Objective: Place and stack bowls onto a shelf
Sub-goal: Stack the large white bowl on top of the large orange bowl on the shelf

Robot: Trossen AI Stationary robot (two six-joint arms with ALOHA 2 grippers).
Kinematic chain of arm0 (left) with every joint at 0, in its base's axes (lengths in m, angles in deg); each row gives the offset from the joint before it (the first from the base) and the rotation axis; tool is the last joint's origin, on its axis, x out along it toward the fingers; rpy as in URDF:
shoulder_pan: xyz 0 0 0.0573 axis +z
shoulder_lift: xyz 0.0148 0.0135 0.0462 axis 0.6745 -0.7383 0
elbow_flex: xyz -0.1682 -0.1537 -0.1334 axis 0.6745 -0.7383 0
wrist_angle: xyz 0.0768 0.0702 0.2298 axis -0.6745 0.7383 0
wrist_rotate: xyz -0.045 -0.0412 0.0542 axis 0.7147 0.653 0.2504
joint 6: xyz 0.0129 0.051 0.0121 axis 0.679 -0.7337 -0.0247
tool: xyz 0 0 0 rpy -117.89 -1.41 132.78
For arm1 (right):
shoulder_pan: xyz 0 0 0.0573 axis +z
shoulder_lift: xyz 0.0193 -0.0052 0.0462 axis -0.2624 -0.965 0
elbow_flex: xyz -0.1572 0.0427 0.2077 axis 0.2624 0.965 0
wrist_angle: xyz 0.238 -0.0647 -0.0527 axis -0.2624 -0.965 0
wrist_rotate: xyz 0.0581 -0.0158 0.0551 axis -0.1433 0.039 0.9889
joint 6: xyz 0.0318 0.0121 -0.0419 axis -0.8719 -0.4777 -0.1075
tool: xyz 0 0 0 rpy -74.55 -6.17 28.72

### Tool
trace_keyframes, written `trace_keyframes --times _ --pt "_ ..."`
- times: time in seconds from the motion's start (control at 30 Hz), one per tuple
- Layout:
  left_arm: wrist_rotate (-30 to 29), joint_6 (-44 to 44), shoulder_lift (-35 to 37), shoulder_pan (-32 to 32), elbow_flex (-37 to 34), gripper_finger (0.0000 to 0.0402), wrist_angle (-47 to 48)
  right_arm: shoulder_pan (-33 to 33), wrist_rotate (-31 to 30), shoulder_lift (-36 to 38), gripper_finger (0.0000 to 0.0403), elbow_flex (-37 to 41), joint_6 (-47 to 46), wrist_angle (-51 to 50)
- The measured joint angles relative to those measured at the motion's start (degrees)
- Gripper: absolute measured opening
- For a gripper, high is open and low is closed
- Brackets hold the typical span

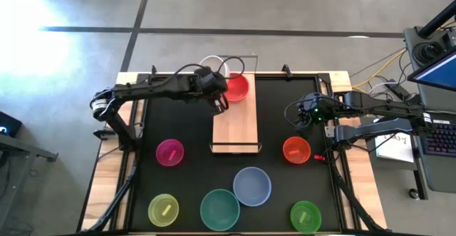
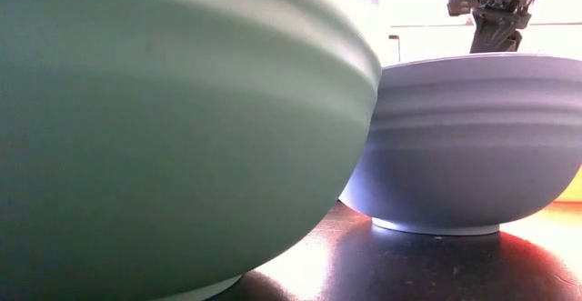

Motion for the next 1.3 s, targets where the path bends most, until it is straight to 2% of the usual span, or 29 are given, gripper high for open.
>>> trace_keyframes --times 0.1,0.27,0.57,1.0,1.13,1.3 --pt "0.2 -1.6 0.0 -0.7 0.0 0.0 -3.6 0.0 0.0 0.0 0.0155 0.0 0.0 0.0" --pt "8.9 -2.3 -1.2 -0.7 -0.1 0.0 -6.5 0.0 0.0 0.0 0.0155 0.0 -0.2 0.0" --pt "8.9 -4.3 -7.4 -0.8 0.7 0.0 -6.0 0.0 0.0 0.0 0.0155 0.0 -0.3 -0.1" --pt "7.5 -5.5 -9.1 -0.7 1.9 0.0002 -6.4 0.0 0.0 0.0 0.0155 0.0 -0.3 -0.7" --pt "5.0 -5.8 -9.2 -0.7 1.9 0.0023 -7.1 0.0 0.0 0.0 0.0155 0.0 -0.3 -0.7" --pt "4.7 -8.0 -9.4 -0.5 1.9 0.0064 -8.0 0.0 0.0 0.0 0.0155 0.0 -0.3 -0.7"
